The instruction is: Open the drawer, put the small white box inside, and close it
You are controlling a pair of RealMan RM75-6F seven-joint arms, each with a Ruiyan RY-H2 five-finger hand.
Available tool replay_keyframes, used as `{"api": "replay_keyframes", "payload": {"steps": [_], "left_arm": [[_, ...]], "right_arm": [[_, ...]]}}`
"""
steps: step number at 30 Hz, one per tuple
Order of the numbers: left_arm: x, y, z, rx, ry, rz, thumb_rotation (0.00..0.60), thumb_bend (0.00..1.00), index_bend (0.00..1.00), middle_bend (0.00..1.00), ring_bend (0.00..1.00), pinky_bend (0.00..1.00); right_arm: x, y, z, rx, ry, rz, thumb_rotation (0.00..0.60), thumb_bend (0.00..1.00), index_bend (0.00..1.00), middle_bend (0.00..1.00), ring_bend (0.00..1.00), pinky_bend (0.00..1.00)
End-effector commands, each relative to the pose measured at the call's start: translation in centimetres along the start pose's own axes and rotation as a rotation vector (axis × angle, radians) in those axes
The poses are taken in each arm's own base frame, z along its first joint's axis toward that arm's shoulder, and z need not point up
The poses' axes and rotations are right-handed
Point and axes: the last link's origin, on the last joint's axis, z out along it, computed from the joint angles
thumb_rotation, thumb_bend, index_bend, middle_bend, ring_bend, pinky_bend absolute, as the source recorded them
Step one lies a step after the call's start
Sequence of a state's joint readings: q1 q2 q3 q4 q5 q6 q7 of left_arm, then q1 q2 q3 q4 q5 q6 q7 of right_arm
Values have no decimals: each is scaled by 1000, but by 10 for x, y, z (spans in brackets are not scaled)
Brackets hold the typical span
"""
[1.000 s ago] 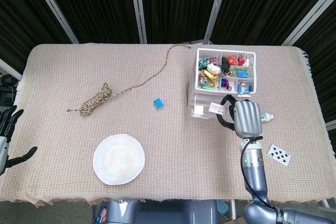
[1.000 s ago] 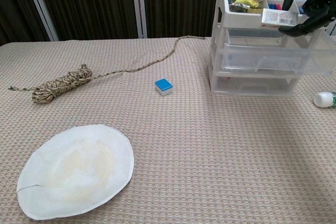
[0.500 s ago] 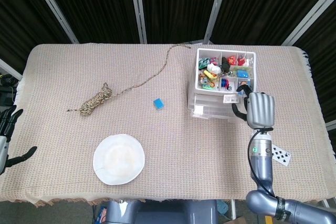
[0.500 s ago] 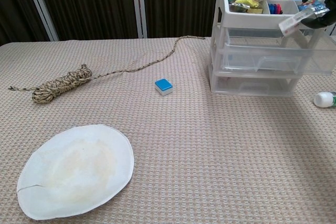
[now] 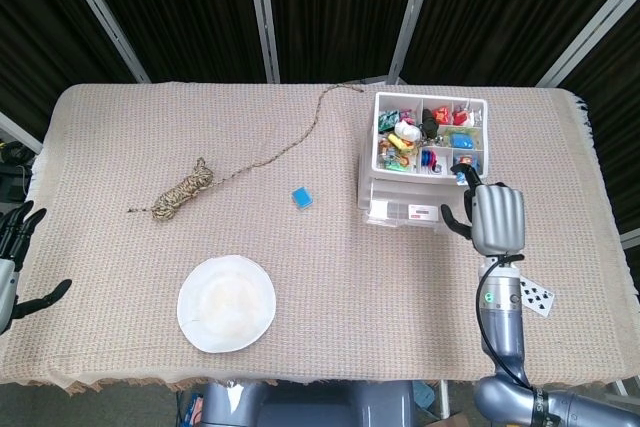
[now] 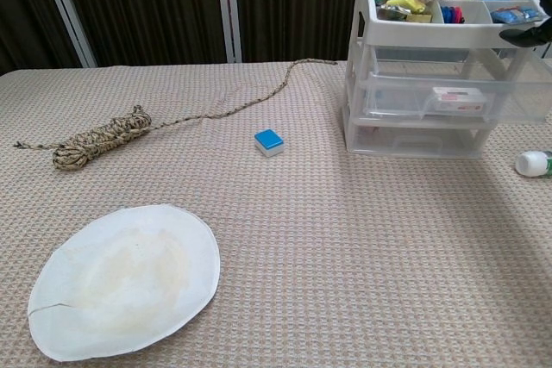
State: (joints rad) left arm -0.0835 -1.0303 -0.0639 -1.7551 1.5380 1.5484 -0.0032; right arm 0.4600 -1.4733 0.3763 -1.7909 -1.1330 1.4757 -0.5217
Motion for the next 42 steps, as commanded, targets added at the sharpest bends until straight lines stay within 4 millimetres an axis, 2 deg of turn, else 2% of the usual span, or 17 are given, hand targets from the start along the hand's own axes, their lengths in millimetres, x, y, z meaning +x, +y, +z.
{"api": "replay_keyframes", "payload": {"steps": [1, 4, 7, 9, 11, 14, 16, 21, 26, 31, 34, 37, 42], "left_arm": [[0, 0, 0, 0, 1, -1, 600, 223, 63, 0, 0, 0], [0, 0, 0, 0, 3, -1, 600, 223, 65, 0, 0, 0], [1, 1, -1, -3, 4, -1, 600, 225, 66, 0, 0, 0], [1, 1, -1, -3, 5, -1, 600, 223, 66, 0, 0, 0], [1, 1, -1, -2, 6, -1, 600, 221, 67, 0, 0, 0], [1, 1, -1, 0, 11, -2, 600, 223, 71, 0, 0, 0], [2, 1, -1, 0, 12, -2, 600, 222, 73, 0, 0, 0], [2, 1, -1, 3, 12, -2, 600, 223, 73, 0, 0, 0], [2, 0, 0, 6, 12, -2, 600, 222, 73, 0, 0, 0], [1, -1, 0, 9, 9, -1, 600, 222, 73, 0, 0, 0], [0, -1, 0, 5, 6, 1, 600, 223, 73, 0, 0, 0], [1, 0, 0, 4, 9, 0, 600, 223, 73, 0, 0, 0], [1, 0, 0, 7, 8, -5, 600, 223, 73, 0, 0, 0]], "right_arm": [[6, -2, -15, 44, 38, 21, 600, 170, 407, 716, 716, 563], [6, -2, -28, 81, 59, 40, 600, 170, 426, 606, 608, 541], [1, -1, -42, 111, 41, 73, 600, 171, 456, 566, 565, 530], [-1, -1, -49, 123, 25, 83, 600, 171, 524, 581, 576, 529], [-5, -1, -57, 136, 0, 89, 600, 170, 604, 641, 627, 530], [-13, -1, -68, 147, -50, 99, 600, 171, 656, 713, 690, 543], [-17, 0, -72, 148, -71, 101, 600, 170, 662, 720, 697, 546], [-35, 3, -80, 147, -121, 82, 600, 170, 646, 705, 683, 546], [-52, 6, -85, 151, -144, 50, 600, 171, 561, 548, 511, 528], [-62, 9, -94, 163, -151, 34, 600, 171, 536, 444, 370, 509], [-71, 13, -101, 156, -166, 35, 600, 171, 494, 399, 319, 497], [-75, 17, -105, 149, -188, 42, 600, 171, 489, 388, 314, 491], [-80, 21, -110, 168, -195, 22, 600, 171, 430, 325, 260, 333]]}}
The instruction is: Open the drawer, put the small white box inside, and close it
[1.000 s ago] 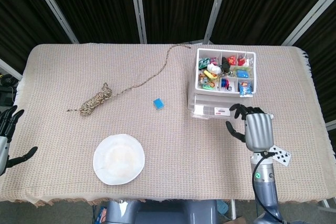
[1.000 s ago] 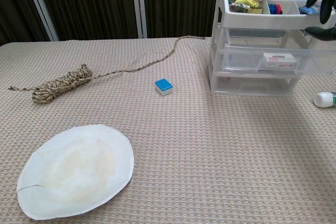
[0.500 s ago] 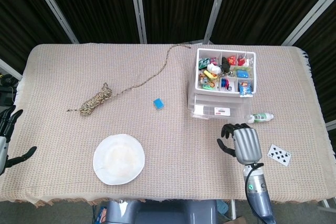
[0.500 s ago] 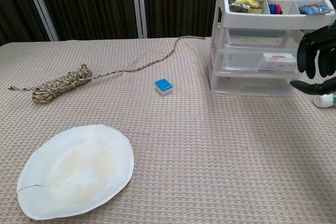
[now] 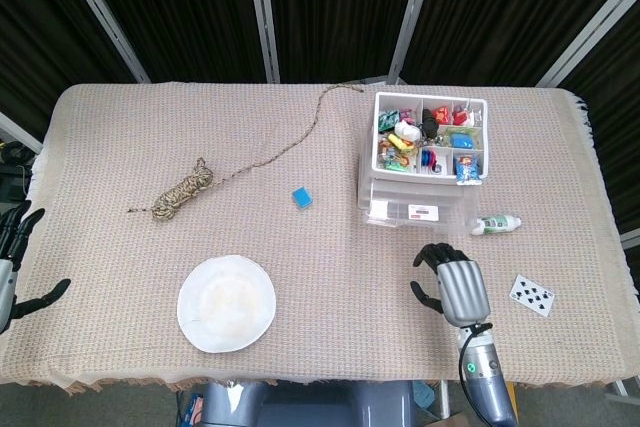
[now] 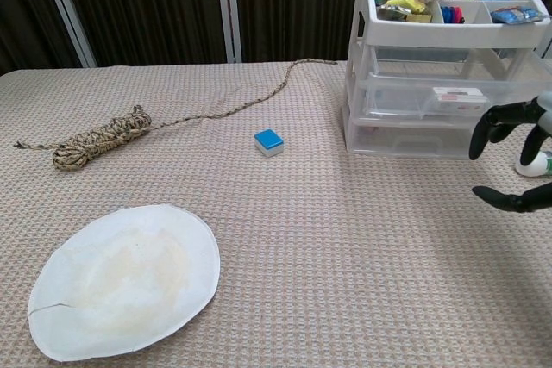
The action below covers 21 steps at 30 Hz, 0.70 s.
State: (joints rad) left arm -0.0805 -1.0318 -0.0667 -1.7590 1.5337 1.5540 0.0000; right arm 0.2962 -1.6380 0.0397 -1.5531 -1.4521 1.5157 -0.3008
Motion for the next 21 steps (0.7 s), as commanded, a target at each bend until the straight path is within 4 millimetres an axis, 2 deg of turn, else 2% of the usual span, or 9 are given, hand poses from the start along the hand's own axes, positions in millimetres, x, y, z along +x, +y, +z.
{"api": "replay_keyframes", "payload": {"steps": [1, 4, 7, 9, 11, 12, 16, 21], "left_arm": [[0, 0, 0, 2, -1, -9, 600, 224, 73, 0, 0, 0], [3, 1, 1, 8, 0, -39, 600, 224, 73, 0, 0, 0], [4, -2, 1, 14, -4, -35, 600, 224, 74, 0, 0, 0], [3, -4, 1, 15, -9, -21, 600, 224, 74, 0, 0, 0], [2, -2, 0, 8, -12, -18, 600, 223, 73, 0, 0, 0], [2, -2, 0, 4, -11, -17, 600, 223, 73, 0, 0, 0], [2, -1, 0, 0, -4, -20, 600, 222, 73, 0, 0, 0], [1, -2, 1, 5, -11, -15, 600, 223, 74, 0, 0, 0]], "right_arm": [[-5, 1, -4, 10, -19, -4, 600, 171, 400, 292, 227, 312], [-10, 1, -10, 34, -59, -28, 600, 170, 322, 229, 149, 239], [-12, 5, -15, 61, -73, -94, 600, 171, 295, 205, 121, 226], [-13, 8, -17, 58, -74, -106, 600, 171, 228, 140, 63, 179], [-17, 13, -18, 38, -87, -109, 600, 171, 107, 35, 5, 79], [-19, 15, -18, 25, -99, -112, 600, 171, 78, 14, 0, 56], [-20, 19, -18, -5, -113, -123, 600, 170, 7, 0, 0, 3], [-20, 22, -18, -15, -93, -117, 600, 170, 1, 0, 0, 0]]}}
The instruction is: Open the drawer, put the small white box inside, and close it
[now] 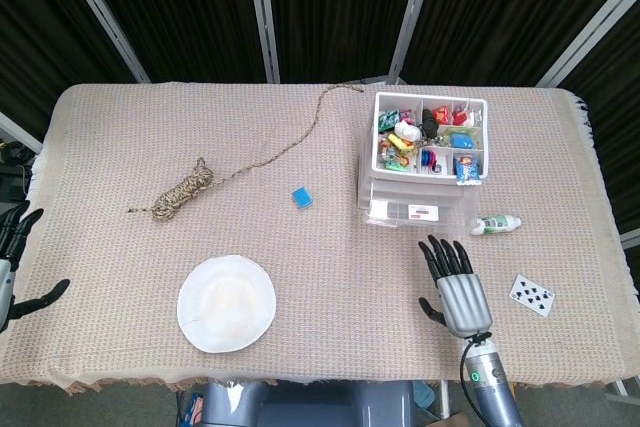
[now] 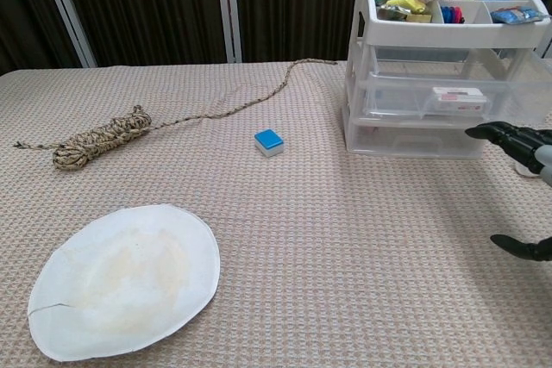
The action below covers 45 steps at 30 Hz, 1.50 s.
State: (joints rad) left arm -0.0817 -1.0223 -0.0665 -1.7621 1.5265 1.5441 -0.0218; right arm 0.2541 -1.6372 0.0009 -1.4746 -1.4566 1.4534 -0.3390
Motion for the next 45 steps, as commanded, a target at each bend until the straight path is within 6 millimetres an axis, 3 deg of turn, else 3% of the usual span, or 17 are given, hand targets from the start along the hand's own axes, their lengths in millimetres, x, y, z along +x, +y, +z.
{"api": "replay_keyframes", "payload": {"steps": [1, 19, 25, 34, 45], "left_arm": [[-1, 0, 0, -2, -2, 1, 600, 223, 74, 0, 0, 0], [-3, 2, 0, -6, -6, 4, 600, 222, 74, 0, 0, 0], [-3, 2, 0, -8, -6, 6, 600, 223, 74, 0, 0, 0], [-4, 3, -1, -11, -9, 9, 600, 224, 74, 0, 0, 0], [-5, 3, 0, -8, -12, 11, 600, 224, 75, 0, 0, 0]], "right_arm": [[-1, 3, 0, -4, 11, -9, 600, 170, 0, 0, 0, 0], [-7, 35, 2, 99, 240, -465, 600, 170, 0, 0, 0, 0], [-14, 41, -2, 105, 245, -482, 600, 171, 0, 0, 0, 0], [-24, 34, -7, 145, 275, -465, 600, 170, 0, 0, 0, 0], [-32, 27, 5, 147, 286, -479, 600, 170, 0, 0, 0, 0]]}}
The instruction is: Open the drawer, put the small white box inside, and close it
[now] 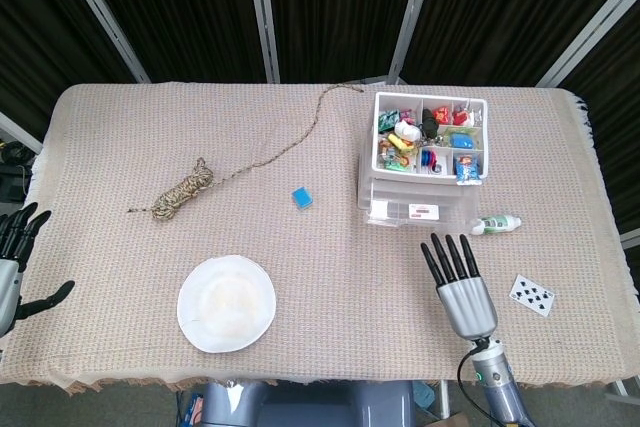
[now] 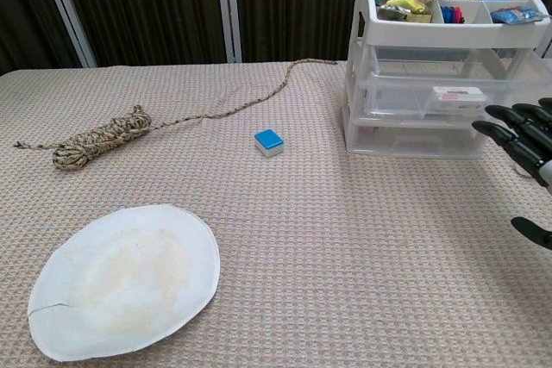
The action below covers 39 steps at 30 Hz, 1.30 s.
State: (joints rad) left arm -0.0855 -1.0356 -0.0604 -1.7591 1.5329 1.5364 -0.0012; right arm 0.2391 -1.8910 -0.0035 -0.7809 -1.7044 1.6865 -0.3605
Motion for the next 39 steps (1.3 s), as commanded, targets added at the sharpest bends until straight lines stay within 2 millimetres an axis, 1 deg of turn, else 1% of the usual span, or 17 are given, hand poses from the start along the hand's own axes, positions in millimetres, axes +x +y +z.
{"api": "replay_keyframes", "payload": {"steps": [1, 9, 18, 33, 39], "left_arm": [[0, 0, 0, 0, 1, 0, 600, 223, 75, 0, 0, 0], [1, -1, 1, 2, 7, -6, 600, 224, 75, 0, 0, 0], [2, -2, 1, 7, 9, -11, 600, 223, 75, 0, 0, 0], [1, -3, 2, 10, 6, -10, 600, 223, 75, 0, 0, 0], [1, -3, 3, 11, 5, -9, 600, 223, 75, 0, 0, 0]], "right_arm": [[-2, -2, 6, 8, 6, -22, 600, 170, 0, 0, 0, 0], [-6, -5, 30, -9, 13, -46, 600, 170, 0, 0, 0, 0], [-11, -8, 47, -30, -8, -54, 600, 170, 0, 0, 0, 0], [-17, 3, 76, -94, -45, -70, 600, 170, 0, 0, 0, 0], [-16, 3, 84, -103, -44, -66, 600, 170, 0, 0, 0, 0]]}}
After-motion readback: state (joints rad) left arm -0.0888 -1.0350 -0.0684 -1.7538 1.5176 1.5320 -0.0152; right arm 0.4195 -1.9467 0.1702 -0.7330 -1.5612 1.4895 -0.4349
